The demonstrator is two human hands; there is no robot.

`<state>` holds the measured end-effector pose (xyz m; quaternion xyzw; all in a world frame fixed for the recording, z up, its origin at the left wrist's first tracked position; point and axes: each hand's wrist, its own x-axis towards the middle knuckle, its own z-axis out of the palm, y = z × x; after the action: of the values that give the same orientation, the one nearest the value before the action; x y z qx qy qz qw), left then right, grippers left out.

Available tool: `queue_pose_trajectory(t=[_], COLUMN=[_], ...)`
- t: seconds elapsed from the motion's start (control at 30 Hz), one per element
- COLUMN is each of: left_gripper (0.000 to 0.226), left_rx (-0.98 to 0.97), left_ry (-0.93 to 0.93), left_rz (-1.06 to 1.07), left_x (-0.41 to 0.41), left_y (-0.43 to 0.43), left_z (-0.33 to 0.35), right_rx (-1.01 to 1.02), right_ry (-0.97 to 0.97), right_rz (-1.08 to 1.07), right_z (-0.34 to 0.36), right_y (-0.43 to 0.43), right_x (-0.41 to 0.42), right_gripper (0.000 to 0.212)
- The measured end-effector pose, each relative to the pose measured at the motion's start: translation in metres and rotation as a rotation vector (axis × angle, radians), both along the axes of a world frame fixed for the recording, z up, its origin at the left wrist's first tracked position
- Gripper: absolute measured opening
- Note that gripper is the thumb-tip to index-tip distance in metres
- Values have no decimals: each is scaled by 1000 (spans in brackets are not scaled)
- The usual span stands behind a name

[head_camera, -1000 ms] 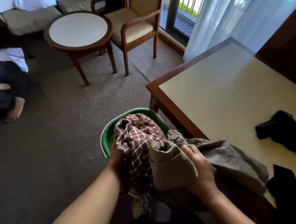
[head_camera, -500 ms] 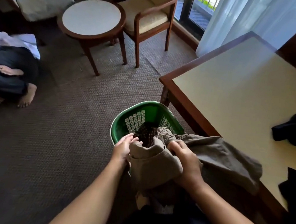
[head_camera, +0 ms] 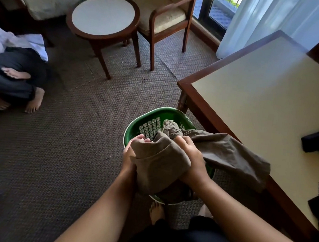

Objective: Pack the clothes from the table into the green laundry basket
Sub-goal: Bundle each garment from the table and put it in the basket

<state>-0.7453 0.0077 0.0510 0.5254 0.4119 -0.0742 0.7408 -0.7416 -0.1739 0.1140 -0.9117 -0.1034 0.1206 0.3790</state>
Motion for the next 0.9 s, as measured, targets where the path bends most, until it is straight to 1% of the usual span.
queue_pose_trajectory(t=[0.03, 0.1, 0.17, 0.23, 0.27, 0.37, 0.63, 0.9], left_gripper=[34, 25, 26, 26, 26, 28, 26, 28], left_rx=[-20, -107, -230, -187, -153, -155, -116, -42], left_ry=[15, -21, -94, -108, -102, -66, 3, -34], left_rz=[46, 70, 123, 153, 147, 74, -135, -319], left_x=[-1, -2, 1, 7, 9, 7, -1, -1], left_y=[1, 2, -4, -15, -21, -31, -51, -74], left_z=[0, 0, -1, 0, 0, -2, -12, -9], right_rx=[3, -27, -127, -174, -187, -213, -163, -93], right_ry=[47, 118, 193, 246, 256, 286, 288, 302], right_rz=[-12, -1, -17, -58, -62, -54, -52, -105], right_z=[0, -12, -28, -38, -41, -45, -46, -44], right_y=[0, -3, -10, -17, -20, -29, -35, -46], right_x=[4, 10, 15, 14, 12, 6, -12, -22], right_gripper=[39, 40, 54, 67, 69, 65, 60, 63])
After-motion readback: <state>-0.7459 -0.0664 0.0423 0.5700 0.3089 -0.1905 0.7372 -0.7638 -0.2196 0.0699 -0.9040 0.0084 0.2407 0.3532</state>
